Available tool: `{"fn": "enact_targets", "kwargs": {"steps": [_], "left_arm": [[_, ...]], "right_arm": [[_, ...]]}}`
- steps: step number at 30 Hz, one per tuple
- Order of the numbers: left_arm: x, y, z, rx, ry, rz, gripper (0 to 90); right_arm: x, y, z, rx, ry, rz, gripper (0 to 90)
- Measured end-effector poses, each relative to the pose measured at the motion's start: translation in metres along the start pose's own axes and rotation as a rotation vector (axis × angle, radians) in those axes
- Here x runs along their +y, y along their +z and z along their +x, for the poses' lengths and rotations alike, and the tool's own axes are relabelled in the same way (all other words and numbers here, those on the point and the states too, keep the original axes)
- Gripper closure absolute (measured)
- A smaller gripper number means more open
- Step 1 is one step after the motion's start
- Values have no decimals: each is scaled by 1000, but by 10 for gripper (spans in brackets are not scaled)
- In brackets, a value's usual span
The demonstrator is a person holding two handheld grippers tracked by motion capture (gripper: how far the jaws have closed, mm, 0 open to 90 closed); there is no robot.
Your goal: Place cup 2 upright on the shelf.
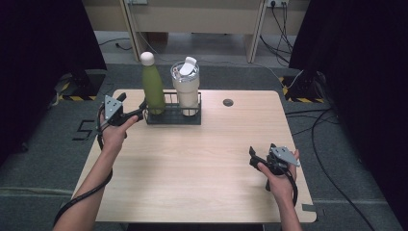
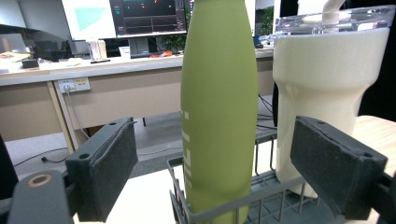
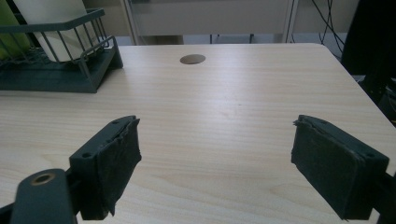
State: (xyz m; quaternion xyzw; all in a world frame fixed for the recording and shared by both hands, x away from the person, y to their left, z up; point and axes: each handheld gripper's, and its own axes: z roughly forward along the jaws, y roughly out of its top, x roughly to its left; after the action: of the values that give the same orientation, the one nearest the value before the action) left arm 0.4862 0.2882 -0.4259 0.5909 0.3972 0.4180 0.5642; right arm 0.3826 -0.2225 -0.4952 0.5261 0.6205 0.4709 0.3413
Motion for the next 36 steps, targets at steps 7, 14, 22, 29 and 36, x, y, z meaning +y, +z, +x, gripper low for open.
{"fn": "enact_targets", "kwargs": {"steps": [7, 14, 22, 29, 36], "left_arm": [[-4, -14, 3, 1, -6, 1, 140], [-9, -26, 3, -7, -16, 2, 140], [-17, -42, 5, -6, -27, 4, 140], [-23, -54, 5, -11, -29, 8, 140], [-31, -65, 3, -14, -48, 11, 142]], "right_arm": [[0, 0, 0, 1, 1, 1, 154], [0, 0, 1, 3, 1, 0, 154], [0, -1, 0, 1, 2, 1, 154], [1, 0, 1, 4, -2, -1, 154], [1, -1, 0, 1, 1, -1, 153]]}}
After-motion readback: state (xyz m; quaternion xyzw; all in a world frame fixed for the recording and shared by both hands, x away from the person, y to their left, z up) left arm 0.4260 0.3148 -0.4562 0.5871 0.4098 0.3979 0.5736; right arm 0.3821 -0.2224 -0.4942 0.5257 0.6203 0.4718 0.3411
